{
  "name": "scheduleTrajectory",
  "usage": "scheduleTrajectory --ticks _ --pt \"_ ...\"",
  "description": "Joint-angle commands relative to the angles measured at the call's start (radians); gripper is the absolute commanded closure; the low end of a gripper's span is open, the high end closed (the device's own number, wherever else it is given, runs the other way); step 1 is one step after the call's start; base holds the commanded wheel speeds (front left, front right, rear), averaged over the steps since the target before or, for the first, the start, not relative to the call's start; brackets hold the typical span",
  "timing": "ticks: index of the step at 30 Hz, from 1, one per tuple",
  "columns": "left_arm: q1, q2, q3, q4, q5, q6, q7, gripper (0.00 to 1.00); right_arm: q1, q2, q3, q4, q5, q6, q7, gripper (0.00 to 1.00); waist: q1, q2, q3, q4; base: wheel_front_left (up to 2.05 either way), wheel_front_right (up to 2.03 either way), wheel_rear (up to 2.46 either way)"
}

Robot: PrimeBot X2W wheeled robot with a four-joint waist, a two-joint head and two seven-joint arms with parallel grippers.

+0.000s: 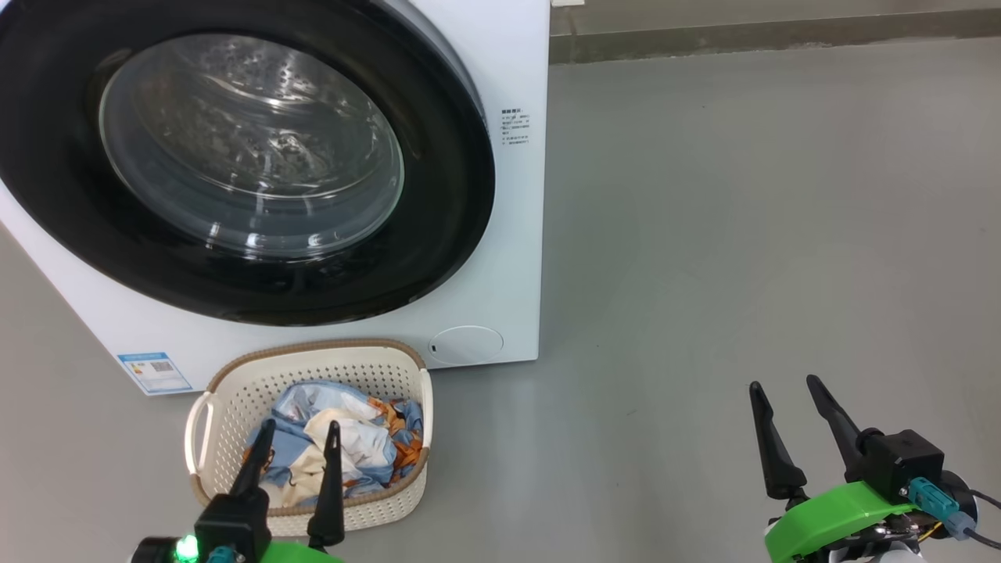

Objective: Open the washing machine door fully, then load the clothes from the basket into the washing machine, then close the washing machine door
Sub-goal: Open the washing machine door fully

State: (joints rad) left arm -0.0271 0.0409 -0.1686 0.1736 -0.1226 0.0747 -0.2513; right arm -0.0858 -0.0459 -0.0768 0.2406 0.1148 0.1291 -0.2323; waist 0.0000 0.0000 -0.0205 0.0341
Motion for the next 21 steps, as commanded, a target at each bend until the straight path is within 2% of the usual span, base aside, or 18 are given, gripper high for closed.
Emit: scheduleTrajectory --ticks 1,21 --pt "-0.028 0.009 0.037 -0.025 0.008 0.001 -0.01 0.0 -0.047 -0.004 0.029 -0.022 -0.008 0.002 -0.012 0.0 0.0 0.0 0.0 -0.001 0.0 0.0 0.0" --pt "-0.028 0.009 0.035 -0.012 0.011 0.003 -0.01 0.0 -0.048 -0.004 0.035 -0.012 -0.002 0.002 -0.015 0.0 0.0 0.0 -0.006 0.003 0.0 0.0 0.0"
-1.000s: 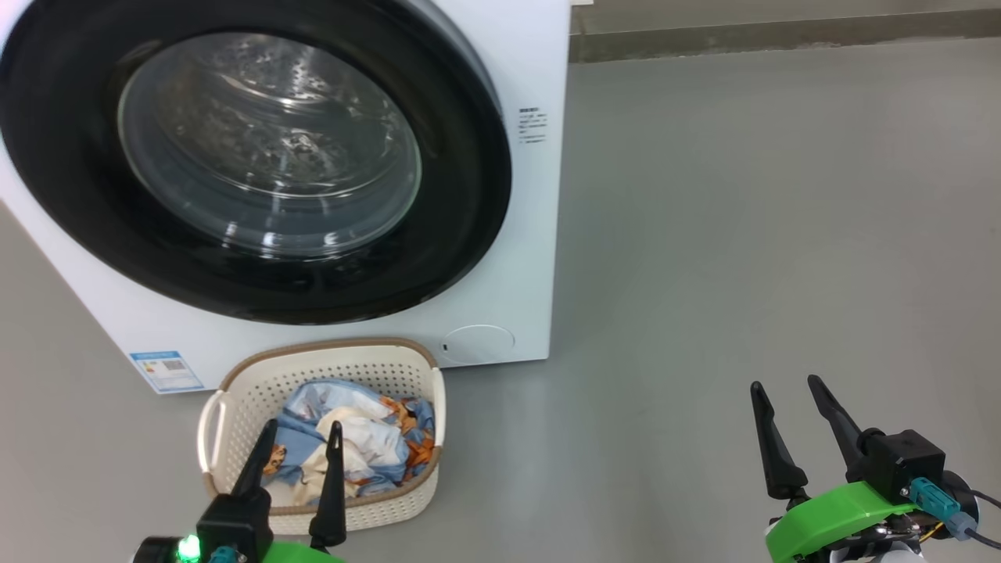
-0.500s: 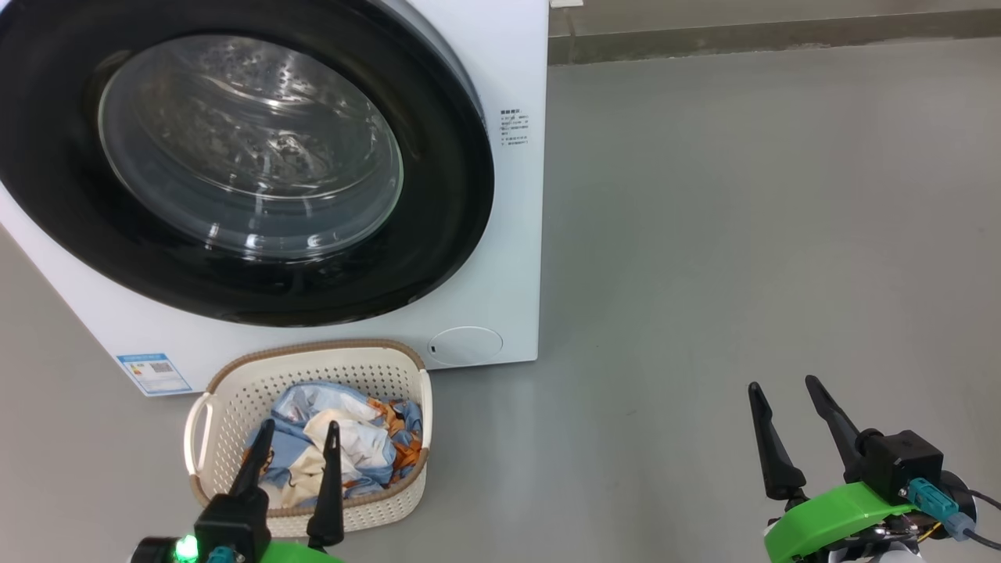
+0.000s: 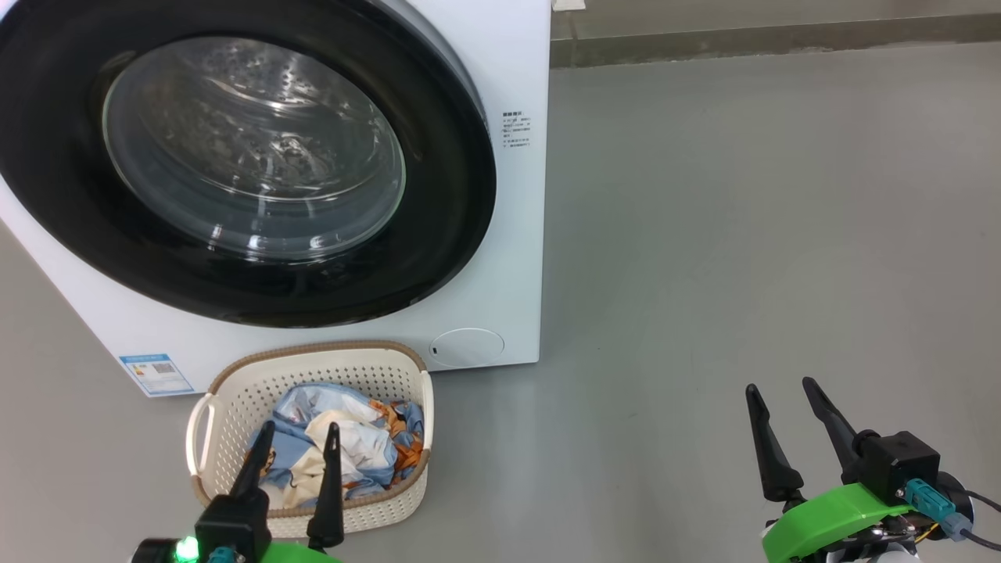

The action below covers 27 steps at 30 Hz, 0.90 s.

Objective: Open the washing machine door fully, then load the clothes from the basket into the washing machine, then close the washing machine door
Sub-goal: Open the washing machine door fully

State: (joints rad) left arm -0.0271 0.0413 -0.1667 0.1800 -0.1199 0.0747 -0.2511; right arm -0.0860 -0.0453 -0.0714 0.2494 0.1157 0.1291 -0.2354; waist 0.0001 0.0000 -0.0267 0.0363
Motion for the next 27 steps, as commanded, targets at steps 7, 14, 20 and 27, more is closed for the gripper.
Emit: scheduleTrajectory --ticks 7,14,20,27 --pt "-0.027 0.009 0.035 -0.019 0.004 0.008 -0.011 0.0 -0.048 -0.005 0.031 -0.022 -0.003 0.002 -0.013 0.0 0.0 0.0 0.003 0.003 0.0 0.0 0.0" --pt "-0.027 0.009 0.037 -0.013 0.005 0.007 -0.011 0.0 -0.049 -0.005 0.032 -0.023 -0.002 0.002 -0.013 0.0 0.0 0.0 0.003 0.004 0.0 0.0 0.0" --pt "-0.026 0.009 0.037 -0.015 0.0 0.007 -0.011 0.0 -0.049 -0.005 0.033 -0.021 -0.003 0.002 -0.012 0.0 0.0 0.0 0.003 0.003 0.0 0.0 0.0" --pt "-0.027 0.009 0.036 -0.013 -0.006 0.008 -0.011 0.0 -0.051 -0.005 0.034 -0.022 -0.003 0.002 -0.013 0.0 0.0 0.0 0.004 0.003 0.0 0.0 0.0"
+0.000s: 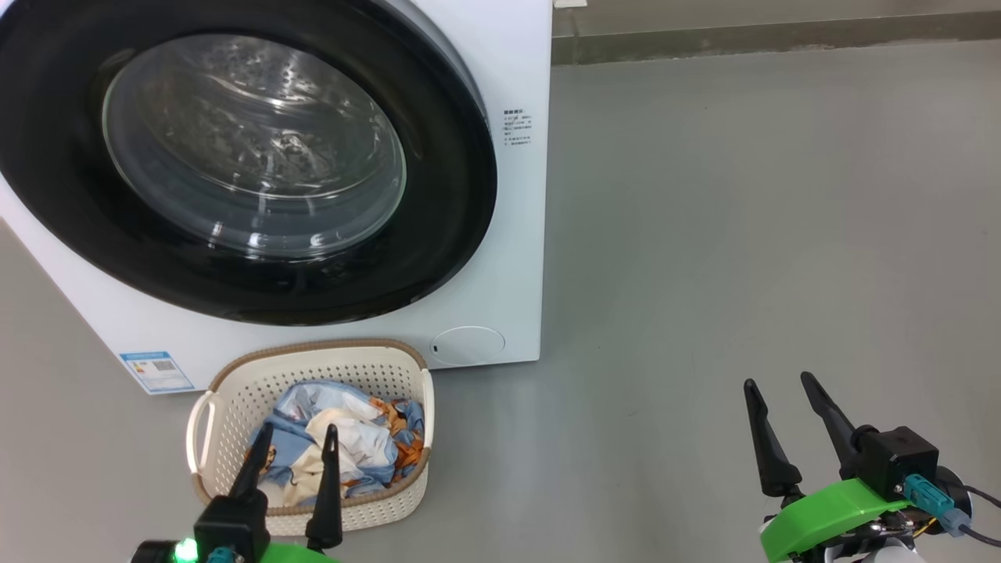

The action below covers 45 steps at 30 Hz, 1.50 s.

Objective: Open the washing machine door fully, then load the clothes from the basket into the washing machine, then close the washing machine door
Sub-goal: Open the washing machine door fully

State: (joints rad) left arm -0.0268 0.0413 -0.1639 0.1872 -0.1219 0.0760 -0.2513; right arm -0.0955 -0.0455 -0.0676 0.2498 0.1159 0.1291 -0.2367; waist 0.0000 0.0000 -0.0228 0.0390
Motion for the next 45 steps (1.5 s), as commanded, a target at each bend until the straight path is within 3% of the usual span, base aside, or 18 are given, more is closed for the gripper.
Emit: scheduleTrajectory --ticks 1,2,3,4,5,10,17,24,35,45 --pt "-0.027 0.009 0.033 -0.02 -0.005 0.006 -0.01 0.0 -0.041 -0.005 0.032 -0.024 -0.004 0.002 -0.012 0.0 0.0 0.0 0.001 0.001 0.0 0.0 0.0" --pt "-0.027 0.009 0.032 -0.02 -0.006 0.006 -0.01 0.0 -0.041 -0.005 0.037 -0.024 0.0 0.002 -0.012 0.0 0.0 0.0 0.002 0.002 0.0 0.0 0.0" --pt "-0.027 0.009 0.032 -0.02 -0.008 0.006 -0.01 0.0 -0.04 -0.005 0.042 -0.026 0.009 0.002 -0.011 0.58 0.0 0.0 0.003 0.004 0.0 0.0 0.0" --pt "-0.027 0.009 0.032 -0.02 -0.012 0.008 -0.01 0.0 -0.04 -0.005 0.044 -0.027 0.029 0.002 -0.012 0.97 0.0 0.0 0.004 0.005 0.0 0.0 0.0" --pt "-0.026 0.009 0.034 -0.018 -0.02 0.012 -0.01 0.0 -0.04 -0.005 0.049 -0.028 0.051 0.002 -0.012 1.0 0.0 0.0 0.007 0.008 0.0 0.0 0.0" --pt "-0.034 0.009 0.034 -0.023 -0.044 0.019 -0.01 0.0 -0.055 -0.005 0.061 -0.012 0.294 0.002 -0.002 1.0 0.0 0.0 0.031 0.024 0.0 0.0 0.0" --pt "-0.062 0.009 0.014 -0.037 -0.052 0.021 -0.01 0.0 -0.135 -0.005 0.067 0.021 0.728 0.002 0.068 1.0 0.0 0.0 0.099 0.058 0.0 0.0 0.0" --pt "-0.108 0.009 -0.012 -0.048 -0.068 0.023 -0.01 0.0 -0.254 -0.005 0.031 0.034 0.933 0.002 0.189 1.0 0.0 0.0 0.173 0.095 0.0 0.0 0.0" --pt "-0.197 0.009 -0.074 -0.077 -0.121 0.045 -0.011 0.0 -0.517 -0.019 -0.101 0.002 0.955 0.002 0.487 1.0 0.0 0.0 0.324 0.176 0.0 0.0 0.0" --pt "-0.269 0.009 -0.129 -0.086 -0.157 0.063 -0.011 0.0 -0.764 -0.021 -0.14 -0.02 0.813 0.002 0.658 1.0 0.0 0.0 0.444 0.23 0.0 0.0 0.0"
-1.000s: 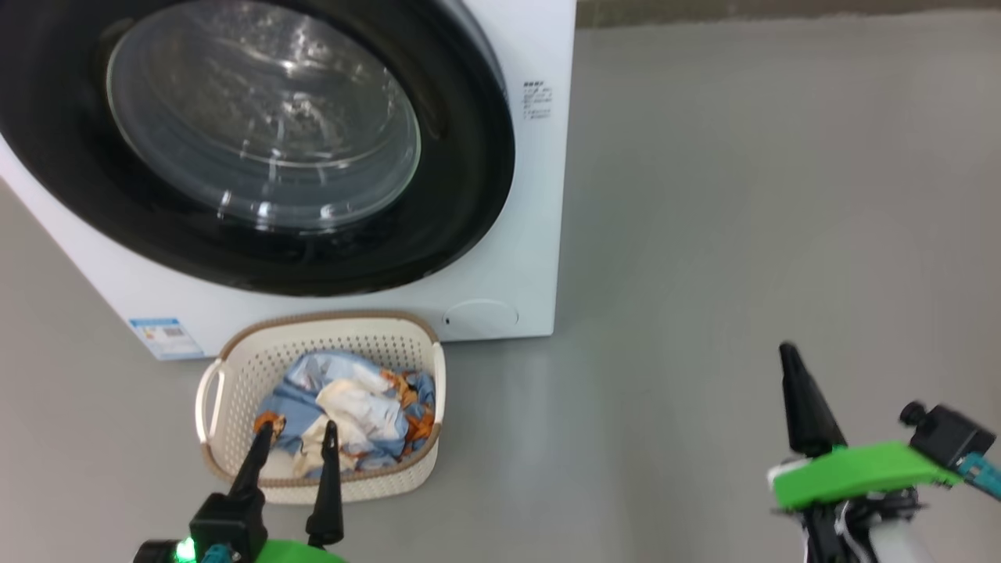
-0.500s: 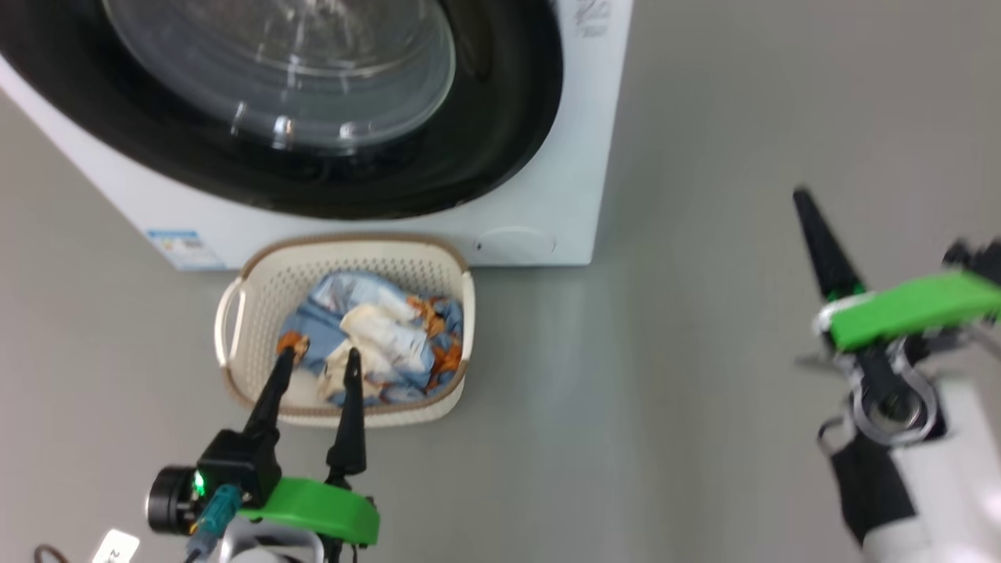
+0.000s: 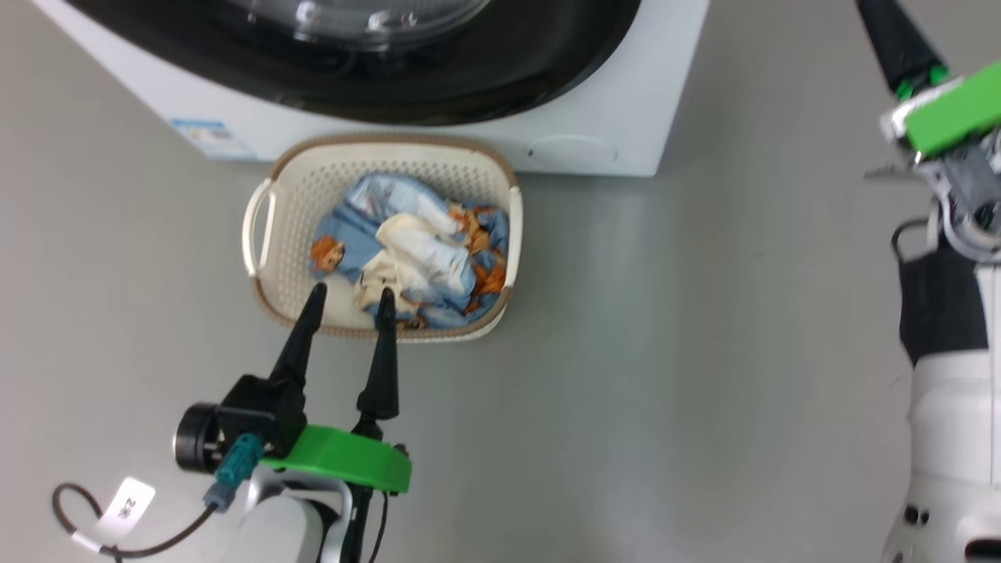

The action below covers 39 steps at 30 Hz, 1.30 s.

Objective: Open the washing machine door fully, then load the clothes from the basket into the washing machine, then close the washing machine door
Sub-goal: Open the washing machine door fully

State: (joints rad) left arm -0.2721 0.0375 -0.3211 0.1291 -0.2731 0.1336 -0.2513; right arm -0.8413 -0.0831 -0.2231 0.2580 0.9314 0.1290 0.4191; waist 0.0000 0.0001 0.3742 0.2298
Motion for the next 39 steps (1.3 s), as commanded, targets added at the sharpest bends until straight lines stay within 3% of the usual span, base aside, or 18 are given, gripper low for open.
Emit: scheduleTrajectory --ticks 1,10,20,39 --pt "-0.03 0.013 0.022 -0.029 -0.01 0.008 -0.011 0.0 -0.041 0.019 0.012 -0.021 -0.011 0.002 0.017 1.0 0.0 -0.0001 0.056 0.045 0.0 0.0 0.0" --pt "-0.067 0.013 -0.024 -0.026 -0.054 0.03 -0.011 0.0 -0.24 0.032 -0.031 0.105 -0.026 0.002 0.115 1.0 0.0 -0.0001 0.109 0.088 0.0 0.0 0.0" --pt "-0.076 0.013 -0.051 -0.019 -0.064 0.036 -0.011 0.0 -0.372 0.033 -0.01 0.219 -0.009 0.002 0.119 1.0 0.0 -0.0001 0.136 0.126 0.0 0.0 0.0" --pt "-0.079 0.013 -0.082 -0.019 -0.089 0.056 -0.011 0.0 -0.63 0.033 -0.087 0.549 -0.029 0.002 0.171 1.0 0.0 -0.0001 0.172 0.173 0.0 0.0 0.0"
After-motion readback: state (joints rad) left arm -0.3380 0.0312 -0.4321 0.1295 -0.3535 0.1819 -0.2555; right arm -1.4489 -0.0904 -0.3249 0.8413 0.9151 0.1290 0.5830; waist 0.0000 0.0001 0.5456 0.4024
